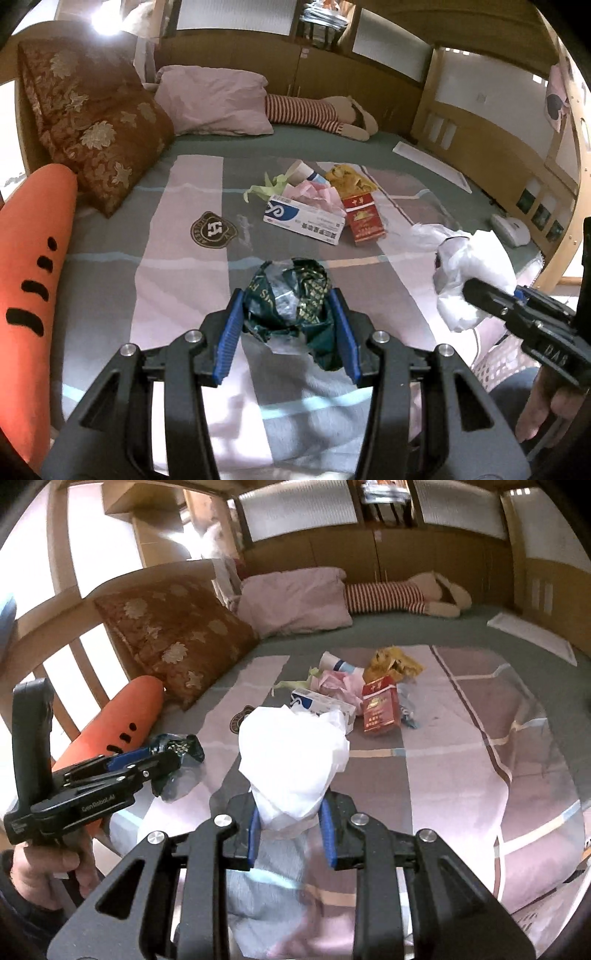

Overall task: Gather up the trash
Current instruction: 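Lift the white tissue with right tool while left tool lifts the foil wrapper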

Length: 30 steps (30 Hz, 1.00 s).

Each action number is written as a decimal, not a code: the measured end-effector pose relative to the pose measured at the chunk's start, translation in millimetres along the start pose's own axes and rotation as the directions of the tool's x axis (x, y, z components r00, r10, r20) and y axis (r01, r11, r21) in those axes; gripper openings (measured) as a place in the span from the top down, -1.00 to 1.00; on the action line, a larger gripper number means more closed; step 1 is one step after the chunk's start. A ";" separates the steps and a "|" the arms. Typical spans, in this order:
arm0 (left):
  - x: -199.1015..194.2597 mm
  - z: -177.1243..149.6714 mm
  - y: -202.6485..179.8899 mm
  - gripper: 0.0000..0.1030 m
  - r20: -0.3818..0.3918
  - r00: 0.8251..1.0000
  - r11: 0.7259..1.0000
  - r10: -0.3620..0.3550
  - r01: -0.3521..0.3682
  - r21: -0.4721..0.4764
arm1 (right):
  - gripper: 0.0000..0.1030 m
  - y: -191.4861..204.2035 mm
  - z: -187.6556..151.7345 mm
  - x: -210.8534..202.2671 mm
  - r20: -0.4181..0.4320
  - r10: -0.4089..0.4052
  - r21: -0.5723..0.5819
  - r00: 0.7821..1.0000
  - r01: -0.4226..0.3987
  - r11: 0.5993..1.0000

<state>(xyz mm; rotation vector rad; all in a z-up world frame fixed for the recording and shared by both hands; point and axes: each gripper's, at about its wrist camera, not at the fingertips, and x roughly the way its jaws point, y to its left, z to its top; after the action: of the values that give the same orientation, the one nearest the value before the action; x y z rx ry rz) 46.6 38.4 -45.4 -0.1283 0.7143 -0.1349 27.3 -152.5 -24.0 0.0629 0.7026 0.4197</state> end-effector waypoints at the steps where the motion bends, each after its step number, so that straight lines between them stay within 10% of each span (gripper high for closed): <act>1: 0.7 0.3 -2.2 0.08 0.002 1.000 1.000 -0.001 0.001 0.007 | 0.47 0.8 0.3 1.9 -0.002 -0.009 -0.015 1.000 0.008 1.000; 30: 10.5 -0.5 -9.7 0.04 -0.017 1.000 1.000 0.000 0.001 0.023 | 0.47 1.9 -6.2 9.3 -0.027 -0.027 -0.024 0.999 0.026 0.999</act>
<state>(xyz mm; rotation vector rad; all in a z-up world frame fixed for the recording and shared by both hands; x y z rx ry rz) 53.3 27.1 -50.9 -0.1051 0.7294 -0.1449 29.0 -147.6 -34.1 0.0260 0.7242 0.4041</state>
